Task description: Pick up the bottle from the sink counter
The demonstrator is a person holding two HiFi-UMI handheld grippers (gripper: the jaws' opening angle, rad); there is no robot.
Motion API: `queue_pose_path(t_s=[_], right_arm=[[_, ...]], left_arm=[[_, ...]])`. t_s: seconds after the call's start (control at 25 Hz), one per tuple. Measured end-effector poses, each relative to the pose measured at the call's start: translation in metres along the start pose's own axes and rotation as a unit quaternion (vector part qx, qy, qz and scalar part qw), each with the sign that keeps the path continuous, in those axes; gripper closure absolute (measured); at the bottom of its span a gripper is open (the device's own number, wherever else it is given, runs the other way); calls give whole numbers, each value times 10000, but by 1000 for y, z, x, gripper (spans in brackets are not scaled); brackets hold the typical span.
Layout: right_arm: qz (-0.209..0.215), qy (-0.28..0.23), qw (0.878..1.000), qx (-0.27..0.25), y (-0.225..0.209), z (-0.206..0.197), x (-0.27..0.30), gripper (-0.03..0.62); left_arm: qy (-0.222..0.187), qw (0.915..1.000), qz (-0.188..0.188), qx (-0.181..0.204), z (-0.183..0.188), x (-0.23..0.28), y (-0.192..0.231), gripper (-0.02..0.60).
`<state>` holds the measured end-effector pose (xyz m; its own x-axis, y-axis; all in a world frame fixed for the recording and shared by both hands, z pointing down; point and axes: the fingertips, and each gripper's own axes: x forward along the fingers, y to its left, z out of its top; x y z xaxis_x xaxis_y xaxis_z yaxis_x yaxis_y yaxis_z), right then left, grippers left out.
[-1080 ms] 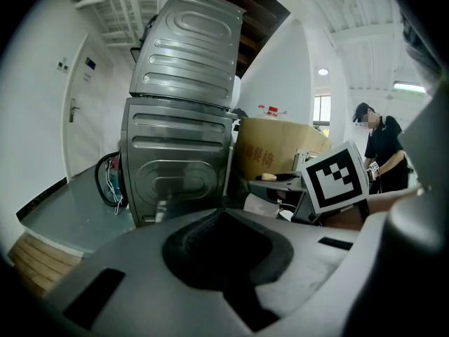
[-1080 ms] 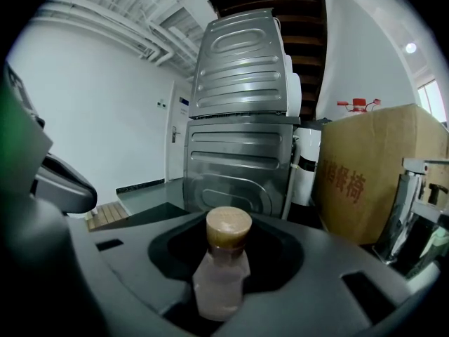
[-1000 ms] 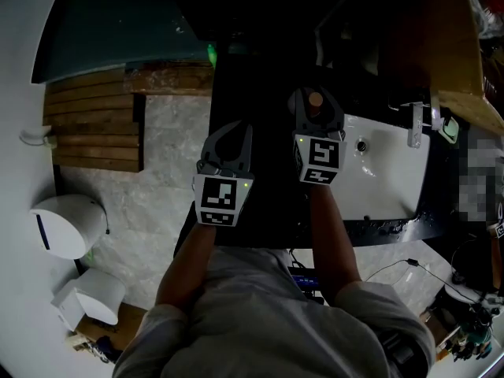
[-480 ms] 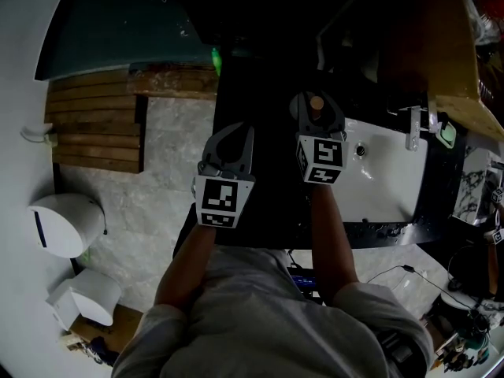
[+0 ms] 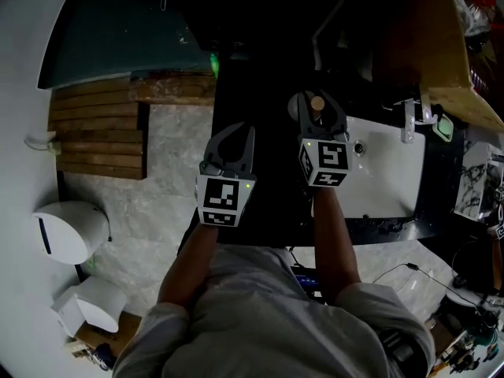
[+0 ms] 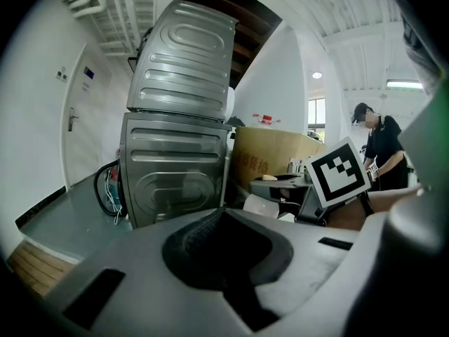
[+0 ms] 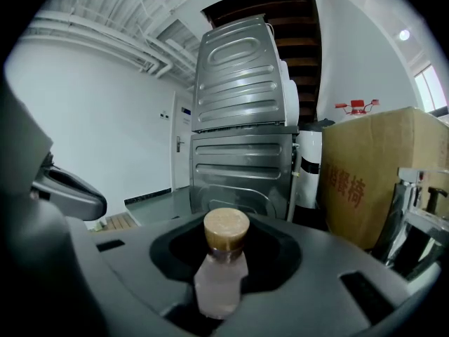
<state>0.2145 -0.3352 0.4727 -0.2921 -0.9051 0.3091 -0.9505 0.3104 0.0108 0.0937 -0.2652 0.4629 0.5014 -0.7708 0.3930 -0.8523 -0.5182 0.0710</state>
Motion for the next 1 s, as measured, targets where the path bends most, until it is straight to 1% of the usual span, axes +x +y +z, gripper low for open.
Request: queue_pose_path(t_s=[0.24,0.52,0.64,0.76,1.0], right_arm=[[-21,-78,9999,138,3,17,-25,474],[-298,-193,9992,181,5,36,-60,474],[-466,-145,9987,174,8,39,-78,474],[-670,-88,9972,315,13,34,-98,474],[-1103,-91,9926,498,34,28,-129,474]], left_arm=[[-154,9998,-149,0,11,-6,-12,569],[-249,9985,-483,52,17,-16,-22,569],[-317,9971,-688,90,23,-21,-27,569],[-327,9949,-946,122,25,-26,-33,569],[-399,9881,-1464,267,26,-46,-43,569]])
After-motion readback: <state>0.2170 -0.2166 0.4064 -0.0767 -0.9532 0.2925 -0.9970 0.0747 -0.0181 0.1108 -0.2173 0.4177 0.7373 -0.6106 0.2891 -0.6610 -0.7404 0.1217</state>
